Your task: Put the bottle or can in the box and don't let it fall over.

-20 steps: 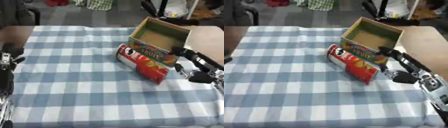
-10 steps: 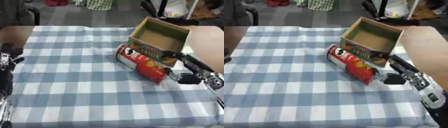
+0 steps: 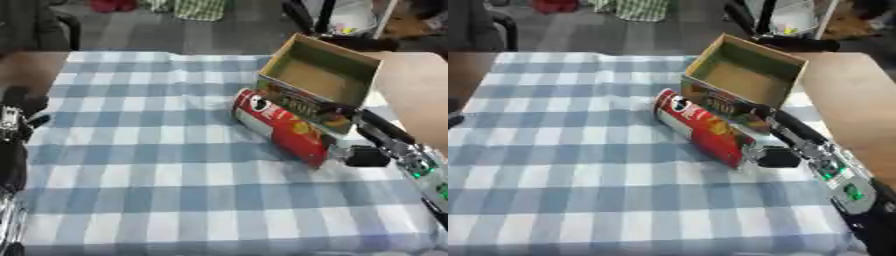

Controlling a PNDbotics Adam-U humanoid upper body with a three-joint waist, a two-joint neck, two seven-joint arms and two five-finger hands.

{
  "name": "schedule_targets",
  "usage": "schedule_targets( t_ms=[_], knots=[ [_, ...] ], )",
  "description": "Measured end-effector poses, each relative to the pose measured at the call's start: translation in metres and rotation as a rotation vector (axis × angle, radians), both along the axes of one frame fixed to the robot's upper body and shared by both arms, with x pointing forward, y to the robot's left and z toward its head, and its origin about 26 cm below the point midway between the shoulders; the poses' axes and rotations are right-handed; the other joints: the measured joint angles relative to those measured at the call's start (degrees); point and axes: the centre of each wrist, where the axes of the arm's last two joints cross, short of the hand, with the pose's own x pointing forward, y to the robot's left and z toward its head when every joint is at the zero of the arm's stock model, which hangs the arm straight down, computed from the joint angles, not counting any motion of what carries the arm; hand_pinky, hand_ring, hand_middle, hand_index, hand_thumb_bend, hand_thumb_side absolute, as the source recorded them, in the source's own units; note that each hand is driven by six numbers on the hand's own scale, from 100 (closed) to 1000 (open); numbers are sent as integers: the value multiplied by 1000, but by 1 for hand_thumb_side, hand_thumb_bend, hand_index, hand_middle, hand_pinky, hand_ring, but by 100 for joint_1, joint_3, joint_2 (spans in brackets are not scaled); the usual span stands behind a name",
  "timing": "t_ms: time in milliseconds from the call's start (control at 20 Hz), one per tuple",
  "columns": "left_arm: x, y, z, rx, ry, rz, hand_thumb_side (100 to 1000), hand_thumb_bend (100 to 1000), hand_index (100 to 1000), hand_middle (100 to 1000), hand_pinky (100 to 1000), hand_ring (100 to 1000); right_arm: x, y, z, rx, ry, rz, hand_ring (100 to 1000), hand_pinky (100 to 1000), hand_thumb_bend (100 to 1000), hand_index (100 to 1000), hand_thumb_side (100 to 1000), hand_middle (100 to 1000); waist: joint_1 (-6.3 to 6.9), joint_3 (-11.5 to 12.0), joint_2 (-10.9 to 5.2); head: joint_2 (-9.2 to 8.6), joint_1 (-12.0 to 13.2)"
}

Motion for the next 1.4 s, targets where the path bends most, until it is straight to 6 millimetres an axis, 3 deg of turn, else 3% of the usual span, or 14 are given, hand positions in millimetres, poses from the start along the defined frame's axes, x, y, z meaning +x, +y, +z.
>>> schedule_targets(
  t_ms=[600,1400],
  knots=[
    [0,0,0,0,0,-1,889,439,911,712,837,855,2,8,-6,-77,62,-126,1000,952,100,1000,683,816,0,21,0,0,-4],
    [0,0,0,-1,0,-1,890,440,912,712,837,856,4,34,-10,-116,87,-87,1000,948,100,1000,685,820,0,-4,0,0,0]
  ],
)
